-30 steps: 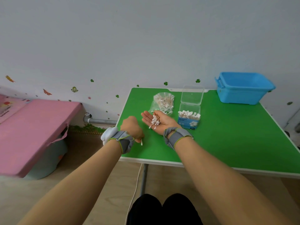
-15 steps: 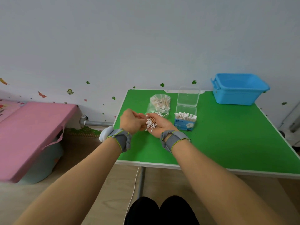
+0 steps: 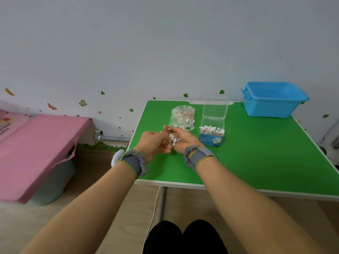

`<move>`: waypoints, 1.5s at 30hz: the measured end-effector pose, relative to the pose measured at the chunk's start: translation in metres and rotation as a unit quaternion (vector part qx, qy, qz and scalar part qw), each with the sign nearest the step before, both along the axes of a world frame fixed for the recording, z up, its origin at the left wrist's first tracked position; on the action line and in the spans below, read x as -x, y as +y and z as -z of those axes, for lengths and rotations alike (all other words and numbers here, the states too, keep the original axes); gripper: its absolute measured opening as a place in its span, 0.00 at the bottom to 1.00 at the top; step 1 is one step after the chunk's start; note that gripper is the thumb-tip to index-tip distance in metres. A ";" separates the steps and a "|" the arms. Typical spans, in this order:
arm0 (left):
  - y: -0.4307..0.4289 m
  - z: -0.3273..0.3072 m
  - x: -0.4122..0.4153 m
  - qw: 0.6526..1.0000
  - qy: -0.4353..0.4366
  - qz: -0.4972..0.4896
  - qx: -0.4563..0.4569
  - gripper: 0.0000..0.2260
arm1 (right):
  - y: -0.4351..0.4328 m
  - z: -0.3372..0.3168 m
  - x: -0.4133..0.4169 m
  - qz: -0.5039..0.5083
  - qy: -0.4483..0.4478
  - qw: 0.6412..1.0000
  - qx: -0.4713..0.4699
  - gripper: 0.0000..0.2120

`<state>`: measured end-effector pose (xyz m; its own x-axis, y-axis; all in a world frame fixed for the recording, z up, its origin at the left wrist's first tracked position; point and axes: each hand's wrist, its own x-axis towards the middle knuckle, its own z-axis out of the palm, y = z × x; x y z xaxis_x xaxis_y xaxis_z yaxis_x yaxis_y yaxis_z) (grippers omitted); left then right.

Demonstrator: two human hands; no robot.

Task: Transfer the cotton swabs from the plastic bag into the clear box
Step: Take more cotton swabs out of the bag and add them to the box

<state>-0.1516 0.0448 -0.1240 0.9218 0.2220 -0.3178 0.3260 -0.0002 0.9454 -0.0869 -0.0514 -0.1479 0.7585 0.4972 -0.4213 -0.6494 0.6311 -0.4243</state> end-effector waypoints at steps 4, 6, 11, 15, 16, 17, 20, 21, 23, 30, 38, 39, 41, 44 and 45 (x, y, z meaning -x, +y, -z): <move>-0.004 0.006 -0.003 0.999 -0.035 0.001 -0.017 0.06 | -0.002 0.001 0.003 -0.042 -0.003 0.999 0.022 0.16; -0.005 0.010 -0.004 0.997 -0.062 -0.004 -0.054 0.08 | -0.003 0.001 0.004 -0.045 -0.014 0.998 0.047 0.17; -0.004 0.010 -0.012 0.986 -0.093 -0.089 -0.105 0.07 | -0.009 0.005 0.001 -0.005 0.024 0.999 0.032 0.13; -0.005 0.006 -0.023 0.982 -0.067 -0.085 -0.152 0.07 | -0.019 0.007 0.006 -0.045 0.018 0.996 0.073 0.12; -0.006 0.005 -0.024 0.983 -0.056 -0.064 -0.161 0.07 | -0.021 0.007 0.008 -0.060 0.019 0.996 0.067 0.12; -0.007 0.005 -0.025 0.985 -0.046 -0.047 -0.162 0.07 | -0.023 0.006 0.010 -0.073 0.019 0.996 0.053 0.11; -0.009 0.003 -0.033 0.987 -0.031 -0.034 -0.155 0.07 | -0.032 0.003 0.012 -0.097 0.029 0.994 0.028 0.10; -0.009 0.003 -0.036 0.987 -0.032 -0.037 -0.152 0.07 | -0.035 0.003 0.013 -0.113 0.032 0.993 0.027 0.12; -0.008 0.006 -0.040 0.988 -0.038 -0.037 -0.146 0.08 | -0.039 0.002 0.016 -0.143 0.029 0.989 0.035 0.15; -0.006 0.027 -0.053 0.945 -0.105 0.026 -0.310 0.10 | -0.045 0.001 0.027 -0.191 0.019 0.979 0.063 0.14; -0.004 0.034 -0.058 0.859 -0.104 0.077 -0.496 0.07 | -0.049 0.002 0.032 -0.195 0.021 0.978 0.076 0.12; -0.003 0.035 -0.056 0.861 -0.113 0.068 -0.491 0.07 | -0.049 0.003 0.032 -0.194 0.018 0.978 0.080 0.12; -0.001 0.035 -0.051 0.879 -0.133 0.049 -0.455 0.07 | -0.047 0.004 0.033 -0.185 0.008 0.978 0.092 0.12; 0.001 0.033 -0.040 0.914 -0.146 0.044 -0.376 0.07 | -0.040 0.004 0.034 -0.155 -0.018 0.981 0.119 0.11; 0.001 0.031 -0.035 0.922 -0.144 0.048 -0.356 0.07 | -0.036 0.004 0.034 -0.144 -0.027 0.981 0.126 0.12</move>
